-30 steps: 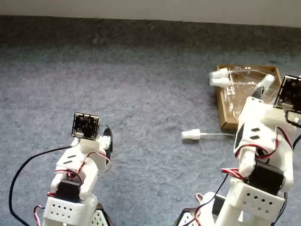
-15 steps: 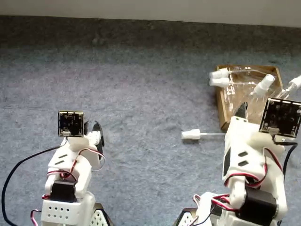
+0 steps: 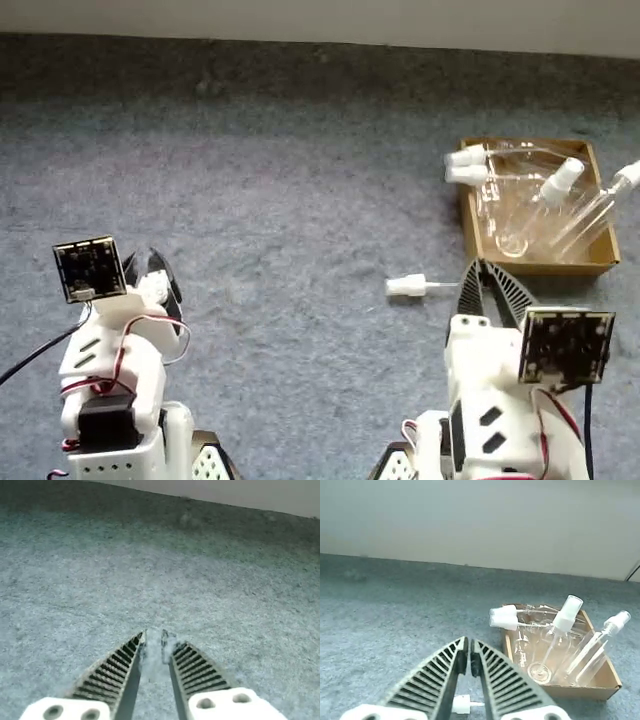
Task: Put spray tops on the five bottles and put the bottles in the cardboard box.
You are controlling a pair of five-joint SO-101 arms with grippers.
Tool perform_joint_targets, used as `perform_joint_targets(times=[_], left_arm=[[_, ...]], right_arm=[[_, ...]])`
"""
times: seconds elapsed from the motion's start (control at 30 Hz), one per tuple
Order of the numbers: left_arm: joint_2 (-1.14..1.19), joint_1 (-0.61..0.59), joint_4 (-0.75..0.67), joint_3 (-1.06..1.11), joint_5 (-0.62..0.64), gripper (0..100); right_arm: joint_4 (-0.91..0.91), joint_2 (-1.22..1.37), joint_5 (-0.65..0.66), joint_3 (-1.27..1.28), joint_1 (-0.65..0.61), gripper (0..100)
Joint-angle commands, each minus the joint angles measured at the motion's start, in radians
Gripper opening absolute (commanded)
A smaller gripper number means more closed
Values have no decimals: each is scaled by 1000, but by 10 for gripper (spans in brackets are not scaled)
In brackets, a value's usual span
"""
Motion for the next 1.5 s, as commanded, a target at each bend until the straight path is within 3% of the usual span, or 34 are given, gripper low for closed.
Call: perform_joint_targets(times=[0.0,0.2,0.5,0.67,1.03,1.27,1.47], left_arm=[[2,35,20,-45,-52,5],[2,208,-18,56,-201,5],[2,206,-23,122,-227,5],[2,151,-29,239,-227,5],[2,102,-23,361,-227,5],[4,105,110,361,-227,7],[2,101,193,361,-227,6]], right_arm=[[2,-114,-8,62,-45,6],[-12,-219,25,231,-44,5],[-25,-225,29,360,-44,5],[-119,-225,29,478,-44,5],[-317,-225,21,972,-44,5],[-321,-225,-213,1106,-42,5],[-251,-222,-239,1112,-44,7]])
